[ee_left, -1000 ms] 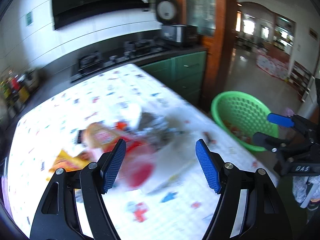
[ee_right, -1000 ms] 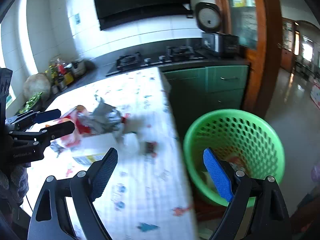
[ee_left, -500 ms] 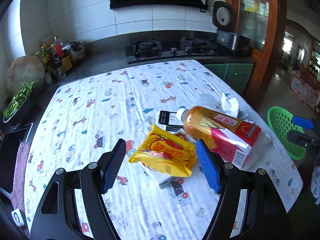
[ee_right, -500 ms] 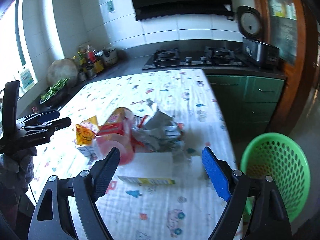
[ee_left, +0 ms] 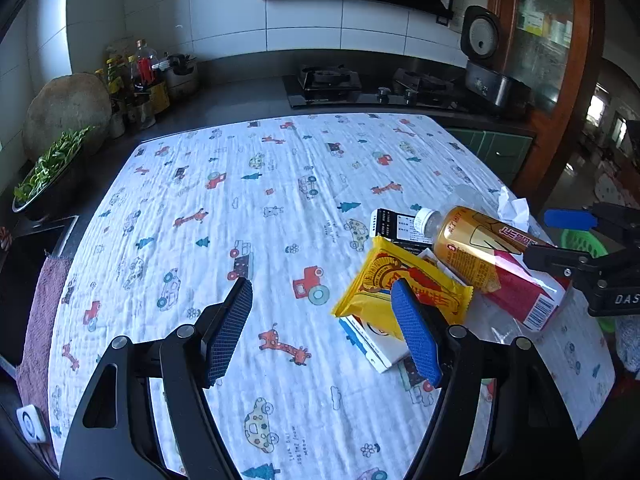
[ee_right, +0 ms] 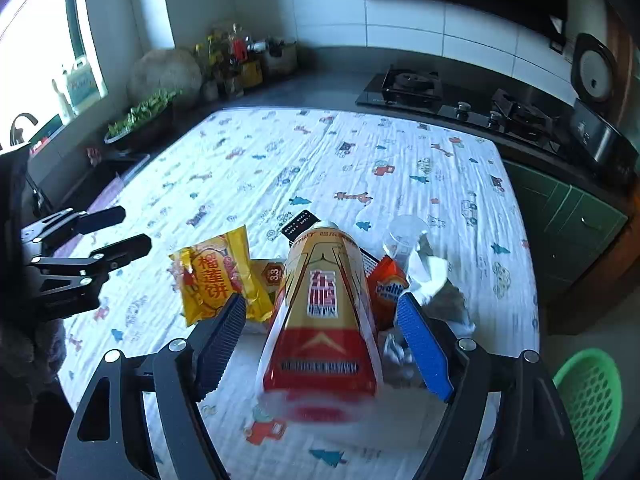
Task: Collect trash
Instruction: 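Move both tools back to the table and grasp the drink bottle with the right gripper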
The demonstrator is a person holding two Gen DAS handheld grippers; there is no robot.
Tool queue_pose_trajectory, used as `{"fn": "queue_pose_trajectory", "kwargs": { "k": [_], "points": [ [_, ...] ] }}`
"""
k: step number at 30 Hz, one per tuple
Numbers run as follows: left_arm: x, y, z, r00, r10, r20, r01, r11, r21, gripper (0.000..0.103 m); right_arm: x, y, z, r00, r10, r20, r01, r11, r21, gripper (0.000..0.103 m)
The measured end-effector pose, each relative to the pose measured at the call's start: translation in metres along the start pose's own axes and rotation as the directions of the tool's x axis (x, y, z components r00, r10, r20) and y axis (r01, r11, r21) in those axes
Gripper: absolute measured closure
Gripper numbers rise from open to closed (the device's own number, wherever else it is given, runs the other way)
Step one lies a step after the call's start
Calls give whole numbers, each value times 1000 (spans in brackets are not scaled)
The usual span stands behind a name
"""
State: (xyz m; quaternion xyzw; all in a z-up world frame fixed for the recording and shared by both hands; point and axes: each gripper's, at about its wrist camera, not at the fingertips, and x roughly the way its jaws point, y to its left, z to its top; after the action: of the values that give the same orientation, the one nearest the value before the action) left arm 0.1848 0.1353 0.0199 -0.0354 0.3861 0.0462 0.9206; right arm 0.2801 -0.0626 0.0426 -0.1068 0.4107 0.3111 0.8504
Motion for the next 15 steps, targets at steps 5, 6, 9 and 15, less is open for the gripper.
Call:
{"fn": "queue_pose_trajectory", "kwargs": {
  "k": [5,6,9,15],
  "points": [
    [7,5,1,1000,-16,-14,16,1000,-20,32,29,-1,16,997,-5,-81,2,999,-41,27],
    [8,6,1,1000,-22,-17,21,999,-24,32,35,-2,18,995,-5,-98,1,999,-42,27],
    [12,6,1,999,-32,-22,32,999,-24,32,51,-4,20,990,-7,-139,1,999,-43,27],
    [17,4,-1,998,-56,-42,55,998,-35,32,70,-3,15,980,11,-197,-18,999,-34,39]
  ]
}}
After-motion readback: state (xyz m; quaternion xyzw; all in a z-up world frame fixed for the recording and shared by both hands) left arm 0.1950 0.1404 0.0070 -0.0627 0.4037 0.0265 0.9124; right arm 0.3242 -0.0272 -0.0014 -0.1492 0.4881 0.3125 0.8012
